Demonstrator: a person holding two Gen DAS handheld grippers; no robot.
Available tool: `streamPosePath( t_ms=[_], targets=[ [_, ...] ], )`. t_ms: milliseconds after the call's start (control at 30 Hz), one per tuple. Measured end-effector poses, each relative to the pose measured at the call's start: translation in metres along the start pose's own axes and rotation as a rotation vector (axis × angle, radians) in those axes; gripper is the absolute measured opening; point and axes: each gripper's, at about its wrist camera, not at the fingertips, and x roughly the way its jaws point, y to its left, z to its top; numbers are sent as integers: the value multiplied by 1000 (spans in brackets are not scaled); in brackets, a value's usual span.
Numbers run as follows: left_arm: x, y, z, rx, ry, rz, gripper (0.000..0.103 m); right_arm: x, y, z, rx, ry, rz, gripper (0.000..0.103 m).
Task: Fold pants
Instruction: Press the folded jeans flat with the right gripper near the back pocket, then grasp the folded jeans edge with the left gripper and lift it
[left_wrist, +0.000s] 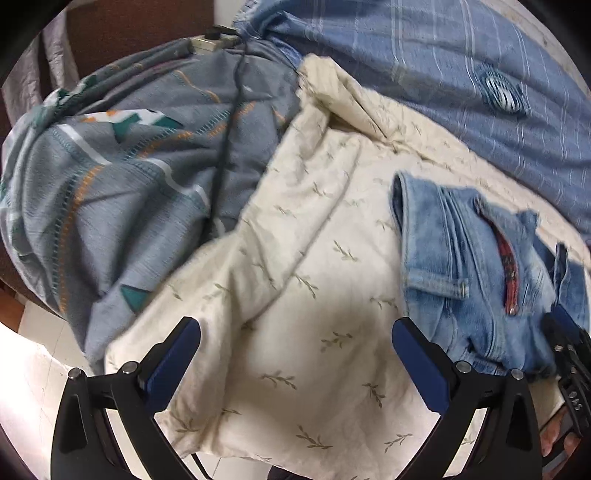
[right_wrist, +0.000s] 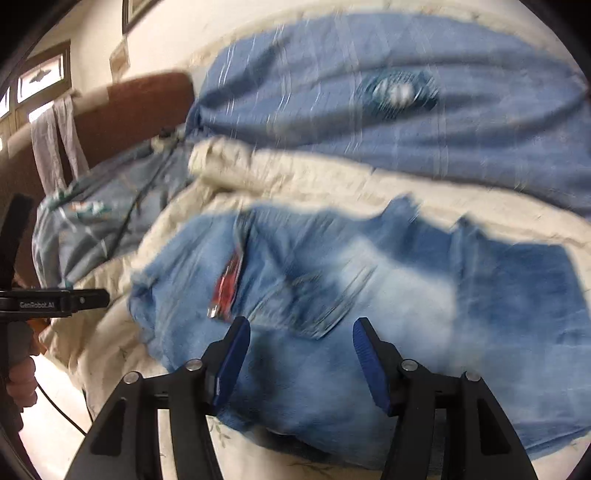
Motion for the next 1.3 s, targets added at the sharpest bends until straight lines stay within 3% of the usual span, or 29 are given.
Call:
streamPosePath(
  t_ms=[167,333,467,567,633,800,900,1133,1300],
  targets=[
    [6,4,14,-52,19,-17,103,-26,-43,3,85,-40,-84,62],
    [11,-20,18,-48,31,-60,103,-42,-83,1,144,-25,-165,62],
    [20,-58,19,9,58,-103,103,-45,-122,-3,230,28,-241,62],
    [40,-83,17,63,112,-55,103,-37,-142,-12,275,120,-265,62],
    [53,-94,13,96,147,-23,103,-31,-145,-17,264,153,-269,62],
    [60,-105,5,137,121,-18,103,-27,-131,-20,144,173,-298,63],
    [65,-105,8,169,153,-23,103,-27,-129,-21,133,175,-296,63],
    [36,-81,8,67,167,-45,103,-28,-129,-20,177,169,-265,63],
    [11,-52,-1,-66,187,-139,103,-46,-116,-11,170,61,-223,63]
  ],
)
